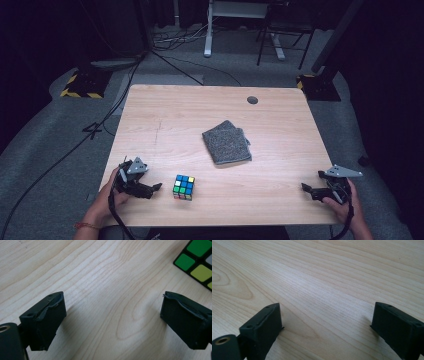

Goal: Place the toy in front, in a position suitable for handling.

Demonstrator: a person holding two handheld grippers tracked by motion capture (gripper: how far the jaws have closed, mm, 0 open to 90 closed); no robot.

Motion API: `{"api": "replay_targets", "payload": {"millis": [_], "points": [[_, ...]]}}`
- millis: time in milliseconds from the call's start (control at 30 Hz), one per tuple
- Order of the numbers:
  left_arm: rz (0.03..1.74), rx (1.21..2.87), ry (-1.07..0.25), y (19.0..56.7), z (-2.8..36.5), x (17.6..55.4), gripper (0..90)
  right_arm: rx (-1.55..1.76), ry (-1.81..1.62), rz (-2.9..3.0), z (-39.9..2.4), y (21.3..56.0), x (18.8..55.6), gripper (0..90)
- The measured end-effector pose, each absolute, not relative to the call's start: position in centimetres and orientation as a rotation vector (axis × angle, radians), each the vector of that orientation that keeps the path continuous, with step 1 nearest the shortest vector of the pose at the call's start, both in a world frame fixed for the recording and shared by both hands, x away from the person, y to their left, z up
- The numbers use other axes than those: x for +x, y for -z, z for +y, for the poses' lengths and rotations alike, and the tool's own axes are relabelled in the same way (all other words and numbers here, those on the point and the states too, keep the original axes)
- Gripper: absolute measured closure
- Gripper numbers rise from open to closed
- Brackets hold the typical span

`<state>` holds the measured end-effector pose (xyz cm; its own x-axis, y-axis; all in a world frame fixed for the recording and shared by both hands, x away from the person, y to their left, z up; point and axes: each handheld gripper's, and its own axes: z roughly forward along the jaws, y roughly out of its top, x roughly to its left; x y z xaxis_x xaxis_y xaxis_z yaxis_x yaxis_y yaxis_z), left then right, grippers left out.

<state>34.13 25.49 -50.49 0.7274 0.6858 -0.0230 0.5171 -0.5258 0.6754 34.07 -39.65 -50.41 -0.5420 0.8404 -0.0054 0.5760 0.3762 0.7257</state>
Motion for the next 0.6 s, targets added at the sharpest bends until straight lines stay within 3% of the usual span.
{"api": "replay_targets", "payload": {"millis": [467,533,600], "points": [[0.898,2.253,-0.33,50.5,25.8,32.2,7.6,1.202,-0.957,2.314,-39.2,50.2,34.6,8.2],[0.872,2.264,-0.32,50.5,25.8,32.0,7.5,1.174,-0.978,2.323,-39.0,50.1,35.0,17.0],[0.825,2.276,-0.303,50.5,25.7,31.7,7.5,1.147,-0.994,2.346,-38.6,50.0,35.3,17.1]]}}
